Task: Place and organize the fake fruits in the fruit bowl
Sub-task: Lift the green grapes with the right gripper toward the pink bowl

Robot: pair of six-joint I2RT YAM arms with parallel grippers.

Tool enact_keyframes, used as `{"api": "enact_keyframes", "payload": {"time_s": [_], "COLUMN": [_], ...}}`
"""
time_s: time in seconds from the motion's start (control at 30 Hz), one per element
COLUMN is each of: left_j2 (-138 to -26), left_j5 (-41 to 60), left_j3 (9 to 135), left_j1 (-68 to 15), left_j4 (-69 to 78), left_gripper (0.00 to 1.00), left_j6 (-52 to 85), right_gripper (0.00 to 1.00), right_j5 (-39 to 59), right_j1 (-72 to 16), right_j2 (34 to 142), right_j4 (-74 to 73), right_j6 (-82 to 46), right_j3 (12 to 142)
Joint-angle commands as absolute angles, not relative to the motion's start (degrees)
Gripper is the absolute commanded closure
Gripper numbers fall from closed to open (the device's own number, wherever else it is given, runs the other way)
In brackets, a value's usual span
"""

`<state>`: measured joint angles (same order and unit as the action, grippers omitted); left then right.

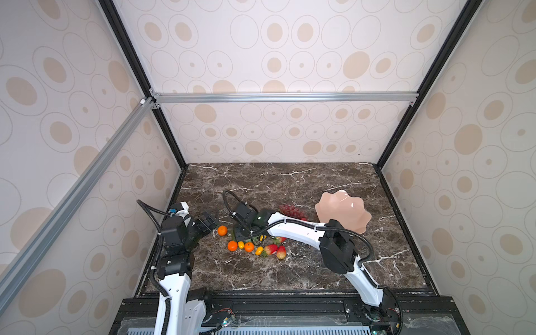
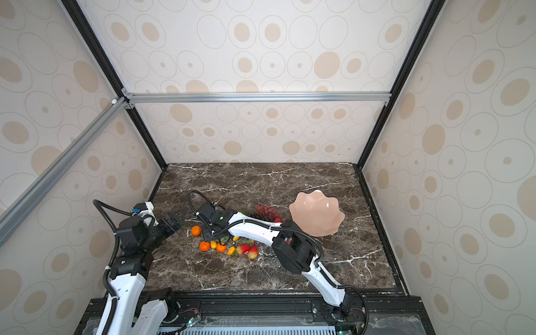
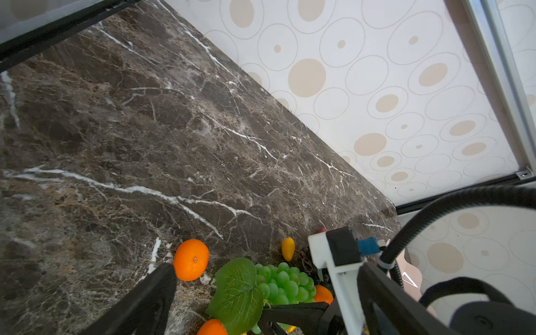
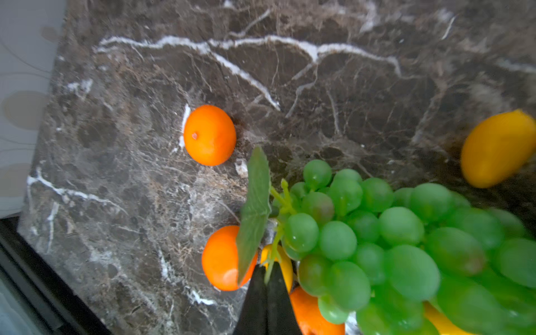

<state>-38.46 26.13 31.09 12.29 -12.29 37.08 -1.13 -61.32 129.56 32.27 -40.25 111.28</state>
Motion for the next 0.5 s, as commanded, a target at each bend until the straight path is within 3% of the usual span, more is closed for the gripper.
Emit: {"api": "enact_keyframes", "payload": {"time_s": [0.0, 0.47], "left_j2": [-37.9, -37.2], "left_j5": [29.6, 35.4], "left_j3": [32.7, 31.0], "left_j1": [12.6, 12.5], "left_j4": [-9.7, -5.7], "left_gripper": [0.02, 0.02], "left_j6": [34.8, 35.6], "right_gripper": [1.00, 1.00], "right_j5": [-0.4, -2.2], "right_j1": [-60.8, -60.0], "right_j2": [125.2, 118.7], "right_j4": [29.2, 27.9], "right_j6": [-40.0, -39.1], "right_j3": [109.7, 106.6]}}
